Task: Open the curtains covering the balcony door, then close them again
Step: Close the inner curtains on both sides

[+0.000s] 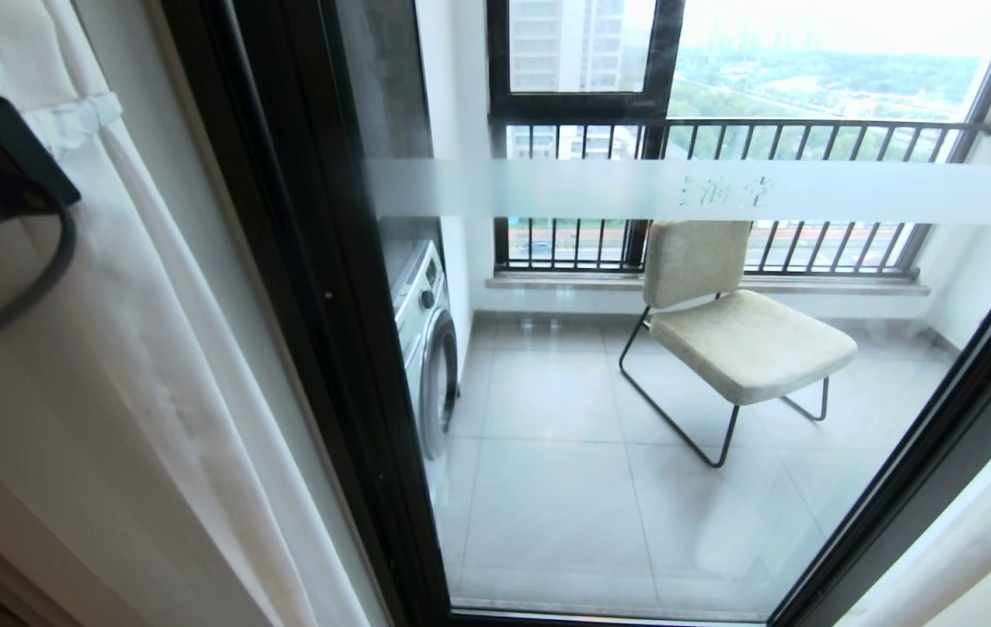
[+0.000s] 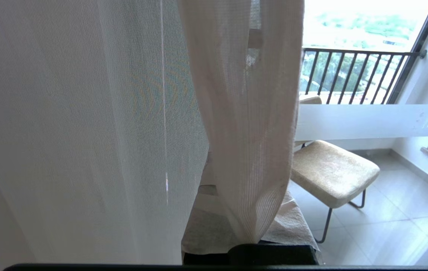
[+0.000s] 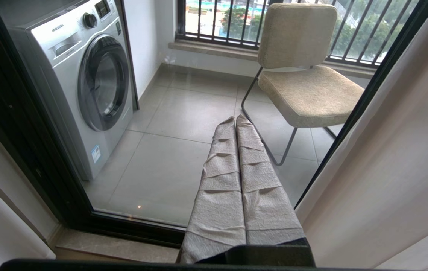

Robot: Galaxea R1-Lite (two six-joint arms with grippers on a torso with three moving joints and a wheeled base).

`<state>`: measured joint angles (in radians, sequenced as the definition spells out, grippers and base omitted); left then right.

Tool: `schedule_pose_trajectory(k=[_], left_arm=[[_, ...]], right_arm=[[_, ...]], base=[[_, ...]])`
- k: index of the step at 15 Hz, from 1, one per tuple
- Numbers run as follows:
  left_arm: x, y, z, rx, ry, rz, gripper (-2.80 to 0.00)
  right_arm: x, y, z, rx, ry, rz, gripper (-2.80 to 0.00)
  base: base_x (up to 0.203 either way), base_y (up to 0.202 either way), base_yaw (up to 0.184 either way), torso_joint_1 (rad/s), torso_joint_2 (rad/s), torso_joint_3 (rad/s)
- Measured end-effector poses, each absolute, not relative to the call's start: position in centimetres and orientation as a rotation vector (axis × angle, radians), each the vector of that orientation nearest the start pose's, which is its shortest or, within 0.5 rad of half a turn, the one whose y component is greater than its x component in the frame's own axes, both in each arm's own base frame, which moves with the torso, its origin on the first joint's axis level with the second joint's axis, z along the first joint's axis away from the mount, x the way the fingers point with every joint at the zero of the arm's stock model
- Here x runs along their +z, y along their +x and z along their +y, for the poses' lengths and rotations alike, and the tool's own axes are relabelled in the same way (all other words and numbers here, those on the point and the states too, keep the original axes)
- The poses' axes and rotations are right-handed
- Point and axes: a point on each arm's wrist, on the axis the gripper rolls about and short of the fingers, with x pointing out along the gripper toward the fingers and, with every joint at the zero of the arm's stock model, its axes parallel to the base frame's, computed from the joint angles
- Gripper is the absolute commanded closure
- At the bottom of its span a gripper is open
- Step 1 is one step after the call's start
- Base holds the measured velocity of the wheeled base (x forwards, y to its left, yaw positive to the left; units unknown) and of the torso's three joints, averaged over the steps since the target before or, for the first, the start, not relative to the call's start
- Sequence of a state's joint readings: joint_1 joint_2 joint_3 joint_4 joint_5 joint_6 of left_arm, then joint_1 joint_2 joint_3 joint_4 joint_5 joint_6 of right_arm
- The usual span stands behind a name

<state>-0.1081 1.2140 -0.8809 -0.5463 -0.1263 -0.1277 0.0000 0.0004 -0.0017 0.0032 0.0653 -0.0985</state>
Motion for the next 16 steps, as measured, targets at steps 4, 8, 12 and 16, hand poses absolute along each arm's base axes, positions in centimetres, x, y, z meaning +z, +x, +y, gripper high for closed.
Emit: schedule_pose_trajectory(k=[4, 8, 12, 16], left_arm=[[31.70, 18.35, -2.29, -0.247, -0.125, -0.198, 0.00], [31.70, 18.29, -2.28, -0.245, -0.125, -0.200, 0.00], [31.46, 17.96, -2.27, -0.247, -0.125, -0.195, 0.00], [31.26, 17.44, -2.22, -0.246, -0.125, -0.194, 0.00]], right_arm=[[7.56, -2.29, 0.15, 0.065, -0.098, -0.001, 0.00], [7.57, -2.29, 0.15, 0.066, -0.098, -0.002, 0.00], [7.56, -2.29, 0.14, 0.067, -0.099, -0.001, 0.00], [7.57, -2.29, 0.14, 0.067, -0.099, -0.002, 0.00]], base=[[0.000, 0.000, 0.000, 0.000, 0.00, 0.000], [0.001, -0.040, 0.005, -0.006, 0.00, 0.002], [0.000, -0.186, 0.001, 0.002, 0.00, 0.003], [0.000, -0.191, -0.001, 0.003, 0.00, 0.002]])
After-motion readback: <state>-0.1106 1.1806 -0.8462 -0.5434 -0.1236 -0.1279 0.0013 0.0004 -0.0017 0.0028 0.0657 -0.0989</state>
